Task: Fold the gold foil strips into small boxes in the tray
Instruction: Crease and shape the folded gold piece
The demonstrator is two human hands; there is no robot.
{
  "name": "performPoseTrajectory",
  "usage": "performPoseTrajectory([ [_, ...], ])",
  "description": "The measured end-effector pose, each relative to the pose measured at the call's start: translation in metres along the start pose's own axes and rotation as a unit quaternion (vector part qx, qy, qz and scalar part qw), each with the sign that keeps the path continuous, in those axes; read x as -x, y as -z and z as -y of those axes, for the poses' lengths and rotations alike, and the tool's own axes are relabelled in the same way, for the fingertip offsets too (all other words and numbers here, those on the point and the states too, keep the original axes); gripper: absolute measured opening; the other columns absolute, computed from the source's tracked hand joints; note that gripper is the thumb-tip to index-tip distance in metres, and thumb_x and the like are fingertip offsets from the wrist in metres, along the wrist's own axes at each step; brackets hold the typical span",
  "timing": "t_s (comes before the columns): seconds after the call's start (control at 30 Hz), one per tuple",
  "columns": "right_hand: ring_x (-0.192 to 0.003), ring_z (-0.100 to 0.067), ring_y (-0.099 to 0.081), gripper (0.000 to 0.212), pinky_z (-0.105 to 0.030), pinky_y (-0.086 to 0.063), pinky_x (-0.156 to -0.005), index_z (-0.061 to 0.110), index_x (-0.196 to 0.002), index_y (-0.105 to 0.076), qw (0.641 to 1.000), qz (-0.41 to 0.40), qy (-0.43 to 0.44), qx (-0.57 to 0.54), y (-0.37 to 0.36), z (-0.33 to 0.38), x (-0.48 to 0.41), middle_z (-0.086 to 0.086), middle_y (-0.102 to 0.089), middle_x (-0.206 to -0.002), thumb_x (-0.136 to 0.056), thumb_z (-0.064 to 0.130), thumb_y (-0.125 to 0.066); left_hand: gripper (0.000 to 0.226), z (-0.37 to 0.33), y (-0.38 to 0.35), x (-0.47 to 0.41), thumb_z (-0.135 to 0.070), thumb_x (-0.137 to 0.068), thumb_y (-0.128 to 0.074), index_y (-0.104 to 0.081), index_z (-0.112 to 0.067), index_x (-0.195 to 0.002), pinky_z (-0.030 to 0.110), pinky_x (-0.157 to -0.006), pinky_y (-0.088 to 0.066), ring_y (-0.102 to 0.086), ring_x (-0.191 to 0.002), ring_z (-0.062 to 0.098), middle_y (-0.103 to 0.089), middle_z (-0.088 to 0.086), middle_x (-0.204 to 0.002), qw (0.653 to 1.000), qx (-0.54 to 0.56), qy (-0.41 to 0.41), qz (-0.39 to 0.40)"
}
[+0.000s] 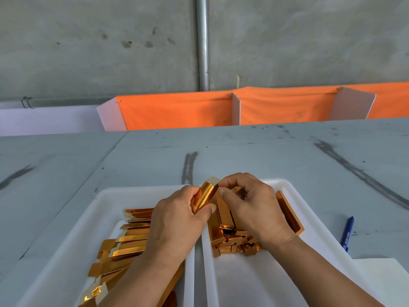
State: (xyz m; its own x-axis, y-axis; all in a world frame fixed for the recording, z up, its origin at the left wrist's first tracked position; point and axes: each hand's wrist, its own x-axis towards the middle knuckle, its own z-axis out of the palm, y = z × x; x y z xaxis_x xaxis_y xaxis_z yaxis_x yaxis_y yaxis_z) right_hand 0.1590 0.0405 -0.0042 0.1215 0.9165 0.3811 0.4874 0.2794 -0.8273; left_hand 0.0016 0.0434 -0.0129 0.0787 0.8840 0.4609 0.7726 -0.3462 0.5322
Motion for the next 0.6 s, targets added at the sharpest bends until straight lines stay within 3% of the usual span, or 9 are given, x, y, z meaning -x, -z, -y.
performPoseTrajectory([
  [0.17, -0.068, 0.001, -0.058, 0.008, -0.009, -0.046, -0.06, 0.032, -0.094, -0.069, 1.0, 0.028, -0.008, 0.011, -0.0003, 0.0008, 0.001, 0.013, -0.063, -0.092, -0.091, 0.025, -0.068, 0.036, -0.0018, 0.0001, 0.0002, -0.052, -0.079, -0.067, -0.061, -0.031, -0.108, 0.017, -0.061, -0.052, -0.06, -0.067, 0.006, -0.061, -0.016, -0.08, 0.998, -0.031, -0.045, -0.016],
  [0.3, -0.053, -0.015, -0.055, 0.002, -0.028, -0.05, -0.049, 0.021, -0.093, -0.065, 0.981, 0.117, -0.09, -0.127, 0.0033, 0.003, -0.0002, -0.002, -0.063, -0.069, -0.094, 0.02, -0.064, 0.032, -0.0063, -0.0007, 0.0013, -0.041, -0.077, -0.075, -0.065, -0.026, -0.104, 0.019, -0.056, -0.048, -0.055, -0.061, 0.006, -0.063, -0.013, -0.077, 0.995, -0.058, -0.078, -0.029],
  [0.43, -0.041, -0.019, -0.051, 0.009, -0.025, -0.044, -0.04, 0.008, -0.096, -0.06, 0.96, 0.166, -0.123, -0.19, 0.0057, 0.0048, 0.0, -0.007, -0.067, -0.065, -0.097, 0.017, -0.062, 0.034, -0.0068, -0.0029, 0.0024, -0.032, -0.074, -0.08, -0.067, -0.022, -0.103, 0.022, -0.053, -0.048, -0.062, -0.061, 0.01, -0.068, -0.008, -0.078, 0.99, -0.077, -0.106, -0.047],
  [0.5, -0.044, -0.022, -0.053, 0.011, -0.028, -0.047, -0.043, 0.005, -0.094, -0.06, 0.959, 0.168, -0.122, -0.194, 0.0065, 0.0054, -0.0008, -0.012, -0.07, -0.069, -0.097, 0.015, -0.061, 0.036, -0.0077, -0.0029, 0.0034, -0.035, -0.077, -0.076, -0.064, -0.024, -0.109, 0.021, -0.058, -0.048, -0.064, -0.068, 0.01, -0.069, -0.008, -0.085, 0.99, -0.073, -0.109, -0.044],
  [0.6, -0.047, -0.023, -0.055, 0.011, -0.031, -0.05, -0.048, 0.006, -0.093, -0.061, 0.964, 0.162, -0.115, -0.179, 0.0056, 0.004, -0.0006, -0.013, -0.072, -0.071, -0.097, 0.016, -0.061, 0.047, -0.0058, -0.0044, 0.0022, -0.047, -0.088, -0.06, -0.046, -0.032, -0.13, 0.021, -0.068, -0.047, -0.062, -0.082, 0.008, -0.066, -0.011, -0.098, 0.995, -0.073, -0.073, -0.008],
])
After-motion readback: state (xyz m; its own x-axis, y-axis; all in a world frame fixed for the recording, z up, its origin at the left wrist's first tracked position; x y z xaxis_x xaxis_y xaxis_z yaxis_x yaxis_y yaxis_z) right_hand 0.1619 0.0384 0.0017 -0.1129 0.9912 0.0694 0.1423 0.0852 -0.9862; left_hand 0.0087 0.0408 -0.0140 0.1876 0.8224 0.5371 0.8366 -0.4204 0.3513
